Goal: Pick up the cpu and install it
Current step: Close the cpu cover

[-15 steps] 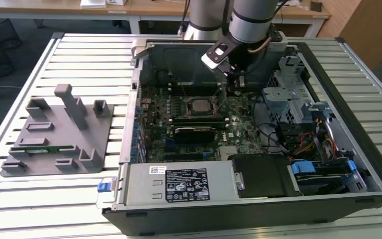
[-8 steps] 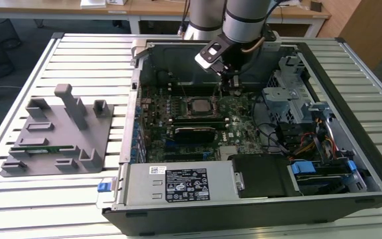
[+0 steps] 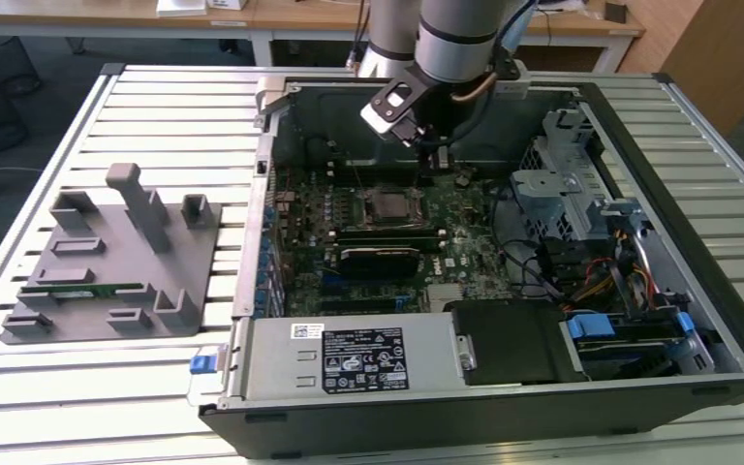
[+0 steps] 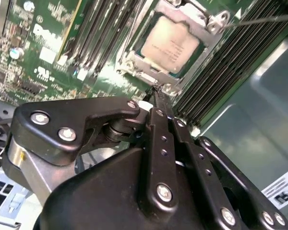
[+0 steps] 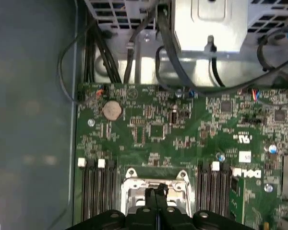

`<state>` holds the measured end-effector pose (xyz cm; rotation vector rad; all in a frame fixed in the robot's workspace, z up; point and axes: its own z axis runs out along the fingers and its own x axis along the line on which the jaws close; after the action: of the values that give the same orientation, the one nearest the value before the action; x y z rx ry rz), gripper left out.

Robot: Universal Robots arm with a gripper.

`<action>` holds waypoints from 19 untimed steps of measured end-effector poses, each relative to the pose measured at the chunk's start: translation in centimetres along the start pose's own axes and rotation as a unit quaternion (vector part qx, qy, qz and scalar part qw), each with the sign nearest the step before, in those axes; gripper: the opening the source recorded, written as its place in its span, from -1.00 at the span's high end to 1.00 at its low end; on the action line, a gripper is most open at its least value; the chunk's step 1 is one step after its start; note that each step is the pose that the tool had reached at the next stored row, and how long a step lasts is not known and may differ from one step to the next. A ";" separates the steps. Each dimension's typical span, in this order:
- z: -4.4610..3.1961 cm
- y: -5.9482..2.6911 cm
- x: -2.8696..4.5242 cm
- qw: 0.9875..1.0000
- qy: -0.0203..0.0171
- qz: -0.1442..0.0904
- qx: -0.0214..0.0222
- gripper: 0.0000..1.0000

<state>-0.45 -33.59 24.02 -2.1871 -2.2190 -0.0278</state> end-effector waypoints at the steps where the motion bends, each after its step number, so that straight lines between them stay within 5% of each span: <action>1: 0.06 -0.31 0.01 1.000 0.000 0.000 0.000 0.79; 11: 1.40 -3.98 0.01 1.000 0.000 0.000 0.000 0.79; 19: 2.27 -5.06 0.00 1.000 0.000 0.000 0.000 0.79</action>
<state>-5.52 -33.59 21.77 -2.1863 -2.2200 -0.0278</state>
